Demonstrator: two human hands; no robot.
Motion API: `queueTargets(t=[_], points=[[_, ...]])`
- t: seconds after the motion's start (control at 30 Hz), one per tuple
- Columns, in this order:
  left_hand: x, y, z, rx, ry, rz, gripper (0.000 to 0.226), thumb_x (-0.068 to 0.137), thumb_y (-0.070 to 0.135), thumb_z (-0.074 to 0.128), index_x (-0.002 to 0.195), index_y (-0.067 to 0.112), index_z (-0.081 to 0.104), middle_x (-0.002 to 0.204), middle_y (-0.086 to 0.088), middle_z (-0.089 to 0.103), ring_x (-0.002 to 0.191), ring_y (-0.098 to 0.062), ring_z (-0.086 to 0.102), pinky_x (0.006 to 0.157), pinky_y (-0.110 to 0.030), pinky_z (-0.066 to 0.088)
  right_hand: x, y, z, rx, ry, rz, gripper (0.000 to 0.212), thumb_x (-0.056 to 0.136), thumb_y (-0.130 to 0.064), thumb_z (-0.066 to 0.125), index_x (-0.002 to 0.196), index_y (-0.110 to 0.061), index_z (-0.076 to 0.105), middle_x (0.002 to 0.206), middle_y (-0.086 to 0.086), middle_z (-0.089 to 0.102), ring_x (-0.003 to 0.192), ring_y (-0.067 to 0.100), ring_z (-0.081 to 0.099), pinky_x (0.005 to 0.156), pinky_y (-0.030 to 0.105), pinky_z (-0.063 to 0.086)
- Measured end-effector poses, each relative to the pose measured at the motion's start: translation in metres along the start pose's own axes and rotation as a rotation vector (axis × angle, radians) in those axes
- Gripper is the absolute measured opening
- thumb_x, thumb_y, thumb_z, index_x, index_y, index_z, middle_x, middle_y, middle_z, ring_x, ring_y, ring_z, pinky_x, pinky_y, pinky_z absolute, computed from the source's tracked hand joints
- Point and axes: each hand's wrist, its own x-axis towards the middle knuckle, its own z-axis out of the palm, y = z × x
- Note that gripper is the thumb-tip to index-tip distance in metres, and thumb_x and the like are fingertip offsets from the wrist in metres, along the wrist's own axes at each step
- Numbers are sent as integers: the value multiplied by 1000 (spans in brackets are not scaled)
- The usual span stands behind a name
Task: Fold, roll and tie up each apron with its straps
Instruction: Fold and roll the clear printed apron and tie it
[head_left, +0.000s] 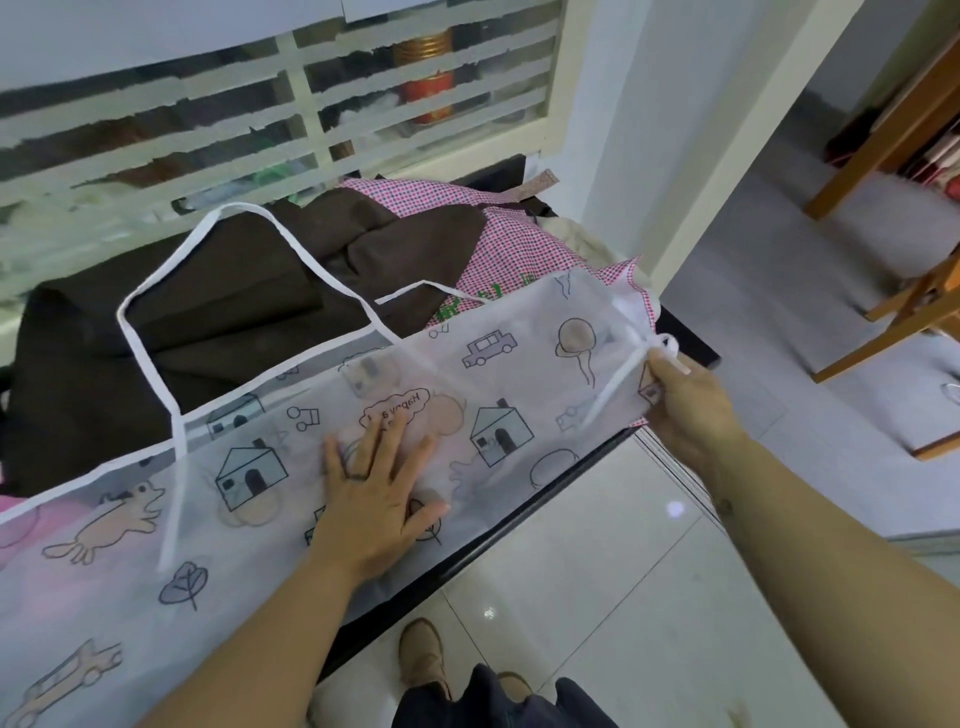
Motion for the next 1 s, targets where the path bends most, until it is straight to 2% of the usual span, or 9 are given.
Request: queueTargets(t=[0.2, 0.27, 0.37, 0.43, 0.57, 0.7, 0.8, 0.9, 1.0], points=[[1, 0, 0, 62, -5, 23, 69, 88, 75, 7, 150, 44, -1, 160, -7, 6, 145, -30, 4, 105, -70, 4, 15, -8, -11, -238, 206, -23, 36, 94, -3, 45, 127, -14, 56, 103, 7, 59, 73, 17, 56, 68, 28, 52], [3, 5, -6, 42, -17, 13, 66, 91, 70, 7, 150, 41, 16, 159, -10, 14, 144, -35, 15, 104, -72, 9, 12, -11, -13, -241, 255, -34, 47, 90, 3, 44, 132, -15, 49, 102, 6, 55, 68, 14, 55, 70, 30, 53], [16, 17, -18, 37, 8, 28, 61, 96, 60, 9, 141, 31, 38, 152, -10, 26, 137, -38, 31, 101, -73, 17, 7, -27, -9, -92, 215, -20, 19, 91, -6, 47, 105, -15, 56, 85, 1, 59, 62, 13, 55, 59, 26, 47], [28, 26, -22, 46, 21, 55, 62, 96, 60, 6, 145, 31, 29, 154, -9, 20, 140, -38, 29, 103, -71, 12, 8, -40, -6, -94, 177, -55, 9, 88, -12, 54, 84, -14, 62, 81, 2, 62, 62, 13, 56, 54, 22, 46], [38, 25, -7, 57, 14, 89, 70, 83, 72, -14, 145, 41, -22, 157, 0, -25, 143, -28, -12, 104, -62, -13, 24, -52, -16, -167, 234, -139, 20, 89, 4, 55, 77, -12, 59, 78, 7, 64, 54, 9, 65, 63, 22, 55], [34, 20, 2, 85, 39, 145, 71, 94, 66, 3, 153, 27, -4, 160, -10, 4, 143, -34, 20, 108, -69, 13, 45, -45, -31, -402, 330, -139, 19, 93, 5, 46, 88, -7, 60, 94, 13, 64, 50, 9, 62, 65, 23, 54], [33, 18, 4, 95, 74, 173, 72, 94, 66, 5, 153, 26, -4, 160, -10, 4, 143, -33, 17, 106, -67, 10, 55, -41, -29, -432, 279, -116, 18, 96, -2, 46, 107, -9, 58, 96, 11, 64, 49, 8, 63, 63, 24, 55], [35, 20, 3, 114, 66, 162, 72, 93, 66, 6, 153, 28, -2, 159, -12, 13, 144, -34, 18, 106, -70, 12, 53, -40, -19, -566, 122, 20, 30, 100, -29, 40, 122, -11, 49, 104, 14, 57, 81, 24, 61, 77, 35, 48], [38, 23, 2, 133, 49, 117, 70, 93, 65, 6, 153, 29, 0, 157, -15, 21, 141, -39, 26, 102, -73, 15, 32, -27, -11, -815, 404, -305, 36, 95, -34, 44, 121, -12, 55, 123, 15, 52, 119, 31, 46, 93, 39, 35]])
